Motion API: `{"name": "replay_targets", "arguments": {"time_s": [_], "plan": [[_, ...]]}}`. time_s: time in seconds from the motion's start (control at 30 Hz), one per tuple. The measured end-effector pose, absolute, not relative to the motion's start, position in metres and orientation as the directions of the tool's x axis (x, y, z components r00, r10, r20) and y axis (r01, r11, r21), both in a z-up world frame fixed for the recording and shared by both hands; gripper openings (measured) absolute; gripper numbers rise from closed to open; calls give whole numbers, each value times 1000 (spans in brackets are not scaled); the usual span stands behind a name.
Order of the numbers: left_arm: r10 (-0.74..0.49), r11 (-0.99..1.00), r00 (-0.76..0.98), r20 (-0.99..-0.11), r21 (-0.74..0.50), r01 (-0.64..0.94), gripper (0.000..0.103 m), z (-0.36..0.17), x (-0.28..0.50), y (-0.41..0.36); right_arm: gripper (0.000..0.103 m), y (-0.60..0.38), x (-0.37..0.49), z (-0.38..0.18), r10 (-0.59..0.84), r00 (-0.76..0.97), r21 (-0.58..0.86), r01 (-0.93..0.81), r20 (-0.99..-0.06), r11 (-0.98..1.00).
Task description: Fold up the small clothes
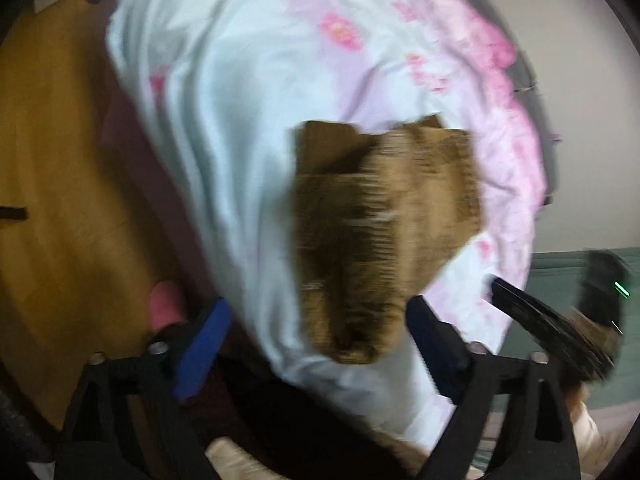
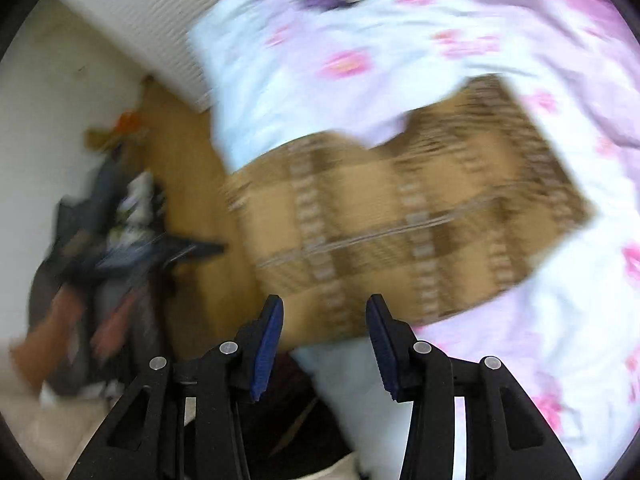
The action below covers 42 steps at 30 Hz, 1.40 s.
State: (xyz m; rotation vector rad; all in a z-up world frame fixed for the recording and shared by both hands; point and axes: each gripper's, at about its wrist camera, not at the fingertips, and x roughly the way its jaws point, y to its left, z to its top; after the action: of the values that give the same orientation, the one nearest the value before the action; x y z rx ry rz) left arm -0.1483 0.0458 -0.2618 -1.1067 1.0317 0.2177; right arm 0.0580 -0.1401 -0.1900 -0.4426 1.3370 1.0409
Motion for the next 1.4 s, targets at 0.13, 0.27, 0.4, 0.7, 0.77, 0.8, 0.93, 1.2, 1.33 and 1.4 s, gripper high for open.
{"name": "replay_targets", "arguments": {"time_s": [0.13, 0.27, 0.4, 0.7, 0.77, 0.8, 0.93, 1.2, 1.33, 1.4], "plan": [[-351, 507, 576, -738, -667, -546, 98, -272, -103, 27, 45, -142, 93, -210, 311, -48, 238, -754, -949, 612], [-352, 530, 568, -744, -658, -534, 98, -293, -77, 22, 45, -139, 113, -226, 291, -21, 213, -732, -956, 647], [-300, 570, 504, -810, -575, -587, 98, -315, -69, 29, 45, -133, 117, -238, 276, 18, 168, -755, -961, 634], [-394, 409, 576, -716, -698, -588, 30, -325, -66, 32, 45, -131, 129, -254, 285, 11, 182, -746, -958, 641], [-403, 330, 626, -667, -744, -581, 28, -318, -85, 33, 45, -128, 132, -254, 292, -1, 195, -747, -956, 636], [-391, 313, 634, -667, -744, -590, 27, -314, -95, 32, 45, -126, 133, -253, 303, -4, 203, -751, -953, 629], [-341, 288, 593, -730, -681, -673, 27, -312, -119, 34, 45, -114, 129, -254, 320, -56, 242, -780, -946, 577], [-338, 278, 518, -786, -609, -743, 27, -290, -94, 30, 45, -56, 115, -311, 202, -131, 215, -853, -970, 475], [-308, 296, 473, -825, -556, -777, 27, -267, -72, 23, 45, -42, 117, -325, 156, -126, 186, -865, -980, 467], [-306, 282, 467, -829, -548, -788, 27, -254, -65, 21, 45, -41, 116, -318, 160, -120, 180, -878, -980, 443]]}}
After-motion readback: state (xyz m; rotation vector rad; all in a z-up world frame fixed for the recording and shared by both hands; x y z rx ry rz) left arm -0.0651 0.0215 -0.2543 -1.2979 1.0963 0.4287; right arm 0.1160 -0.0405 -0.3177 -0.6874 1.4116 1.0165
